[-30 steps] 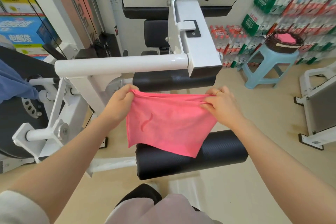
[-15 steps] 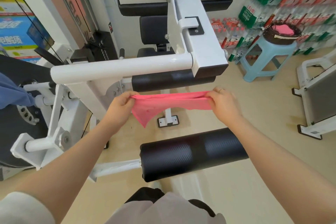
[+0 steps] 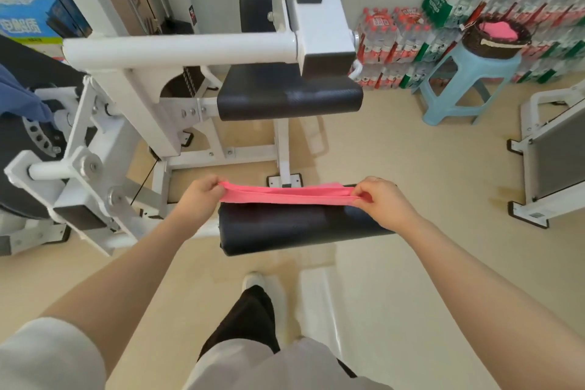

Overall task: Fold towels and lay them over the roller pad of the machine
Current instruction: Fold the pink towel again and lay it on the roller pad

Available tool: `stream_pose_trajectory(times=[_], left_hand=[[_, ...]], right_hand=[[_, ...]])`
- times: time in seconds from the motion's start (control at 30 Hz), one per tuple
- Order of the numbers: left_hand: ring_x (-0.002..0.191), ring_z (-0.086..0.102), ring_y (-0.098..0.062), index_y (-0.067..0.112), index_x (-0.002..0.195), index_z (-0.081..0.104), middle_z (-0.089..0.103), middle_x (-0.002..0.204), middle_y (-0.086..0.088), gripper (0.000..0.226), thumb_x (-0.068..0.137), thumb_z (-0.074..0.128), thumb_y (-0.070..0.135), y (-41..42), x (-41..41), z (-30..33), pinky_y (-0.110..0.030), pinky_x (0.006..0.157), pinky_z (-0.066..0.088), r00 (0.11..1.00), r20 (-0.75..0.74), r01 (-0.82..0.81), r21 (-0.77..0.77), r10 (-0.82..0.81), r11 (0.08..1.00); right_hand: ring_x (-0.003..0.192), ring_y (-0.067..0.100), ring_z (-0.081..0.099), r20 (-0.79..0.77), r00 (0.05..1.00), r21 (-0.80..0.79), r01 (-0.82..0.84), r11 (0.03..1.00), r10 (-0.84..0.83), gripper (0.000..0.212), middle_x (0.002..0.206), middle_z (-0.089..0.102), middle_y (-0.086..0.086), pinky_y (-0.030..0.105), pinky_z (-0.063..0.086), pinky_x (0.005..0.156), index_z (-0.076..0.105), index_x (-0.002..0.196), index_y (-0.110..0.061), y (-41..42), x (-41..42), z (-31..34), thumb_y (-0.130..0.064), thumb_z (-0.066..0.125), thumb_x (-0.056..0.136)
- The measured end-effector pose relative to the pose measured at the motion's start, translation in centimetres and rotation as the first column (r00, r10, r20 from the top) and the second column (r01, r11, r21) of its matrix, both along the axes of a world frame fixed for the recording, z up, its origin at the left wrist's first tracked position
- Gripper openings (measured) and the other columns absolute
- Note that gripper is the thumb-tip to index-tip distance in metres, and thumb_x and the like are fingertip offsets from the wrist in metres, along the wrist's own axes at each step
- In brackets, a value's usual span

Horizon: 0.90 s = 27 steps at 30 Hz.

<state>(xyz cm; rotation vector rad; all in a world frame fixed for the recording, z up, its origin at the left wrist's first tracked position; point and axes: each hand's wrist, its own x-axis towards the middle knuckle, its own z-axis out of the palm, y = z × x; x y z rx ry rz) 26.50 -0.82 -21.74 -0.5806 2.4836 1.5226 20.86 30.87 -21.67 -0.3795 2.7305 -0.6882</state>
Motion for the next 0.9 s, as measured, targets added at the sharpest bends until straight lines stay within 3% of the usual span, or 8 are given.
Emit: stream_pose_trajectory(times=[0.1, 0.23, 0.3, 0.37, 0.5, 0.6, 0.77, 0.9], left_hand=[[0.07, 0.043, -0.019, 0.017, 0.075, 0.054, 0.05, 0.074, -0.005, 0.026, 0.091, 0.037, 0.004, 1.7, 3.1, -1.4, -0.027, 0.063, 0.031, 0.993, 0.088, 0.083, -0.115, -0.073, 0.99], [0.074, 0.042, -0.021, 0.019, 0.076, 0.054, 0.049, 0.079, -0.006, 0.02, 0.085, 0.036, 0.013, 3.5, 7.0, -3.1, -0.029, 0.062, 0.031, 0.989, 0.142, 0.062, -0.087, -0.05, 0.994], [0.075, 0.041, -0.021, 0.022, 0.076, 0.053, 0.049, 0.08, -0.005, 0.019, 0.078, 0.034, 0.022, 4.1, 8.4, -3.9, -0.03, 0.063, 0.031, 0.984, 0.161, 0.085, -0.077, -0.072, 0.993], [0.074, 0.04, -0.021, 0.016, 0.083, 0.055, 0.048, 0.082, -0.007, 0.02, 0.089, 0.036, 0.013, 4.4, 9.5, -4.8, -0.028, 0.061, 0.03, 0.973, 0.21, 0.119, -0.085, -0.099, 0.989], [0.088, 0.045, -0.022, 0.009, 0.106, 0.058, 0.053, 0.098, -0.01, 0.025, 0.095, 0.036, 0.003, 4.2, 10.7, -6.5, -0.028, 0.07, 0.034, 0.934, 0.292, 0.253, -0.137, -0.205, 0.958], [0.087, 0.044, -0.022, 0.009, 0.107, 0.058, 0.051, 0.095, -0.007, 0.023, 0.096, 0.037, 0.008, 3.8, 10.6, -6.9, -0.026, 0.064, 0.034, 0.902, 0.341, 0.325, -0.131, -0.265, 0.936], [0.082, 0.043, -0.022, 0.009, 0.101, 0.055, 0.05, 0.09, -0.009, 0.02, 0.098, 0.035, 0.008, 2.9, 7.7, -6.2, -0.022, 0.06, 0.033, 0.932, 0.274, 0.282, -0.135, -0.238, 0.95], [0.085, 0.048, -0.024, 0.007, 0.102, 0.058, 0.056, 0.091, -0.009, 0.023, 0.096, 0.037, 0.008, 1.4, 4.2, -6.2, -0.03, 0.07, 0.035, 0.965, 0.21, 0.196, -0.167, -0.16, 0.966]], right_hand=[[0.09, 0.024, 0.059, -0.001, 1.0, 0.02, 0.001, 1.0, -0.001, 0.012, 0.101, 0.064, 0.007, 0.031, 0.045, 0.079, 0.058, 0.1, -0.01, 1.4, 2.7, -0.8, -0.008, 0.055, 0.089], [0.103, 0.028, 0.059, 0.078, 0.994, 0.116, -0.079, 0.99, 0.07, 0.032, 0.112, 0.06, 0.006, 0.037, 0.048, 0.084, 0.05, 0.125, -0.012, 3.4, 6.2, -2.4, -0.013, 0.049, 0.093], [0.1, 0.03, 0.058, 0.088, 0.988, 0.175, -0.143, 0.974, 0.13, 0.023, 0.107, 0.061, 0.009, 0.039, 0.048, 0.081, 0.061, 0.112, -0.008, 4.3, 7.4, -3.5, -0.015, 0.052, 0.092], [0.094, 0.03, 0.057, 0.107, 0.985, 0.212, -0.154, 0.965, 0.134, 0.017, 0.099, 0.06, 0.011, 0.039, 0.047, 0.077, 0.065, 0.101, -0.008, 4.9, 8.3, -4.5, -0.016, 0.054, 0.091], [0.098, 0.031, 0.057, 0.177, 0.981, 0.273, -0.13, 0.953, 0.083, 0.023, 0.103, 0.06, 0.01, 0.038, 0.048, 0.082, 0.066, 0.107, -0.014, 5.6, 9.6, -6.6, -0.015, 0.049, 0.091], [0.099, 0.032, 0.056, 0.213, 0.975, 0.311, -0.132, 0.941, 0.067, 0.027, 0.105, 0.059, 0.012, 0.037, 0.048, 0.083, 0.066, 0.107, -0.012, 5.6, 9.6, -7.4, -0.009, 0.046, 0.09], [0.092, 0.032, 0.055, -0.016, 0.995, 0.106, 0.098, 0.99, -0.097, 0.021, 0.1, 0.058, 0.014, 0.04, 0.048, 0.08, 0.066, 0.096, -0.004, 4.1, 7.4, -6.8, -0.002, 0.047, 0.086], [0.099, 0.036, 0.054, -0.01, 0.982, 0.031, 0.191, 0.981, -0.191, 0.024, 0.105, 0.059, 0.02, 0.039, 0.044, 0.087, 0.064, 0.097, 0.001, 1.8, 3.9, -6.8, 0.003, 0.047, 0.08]])
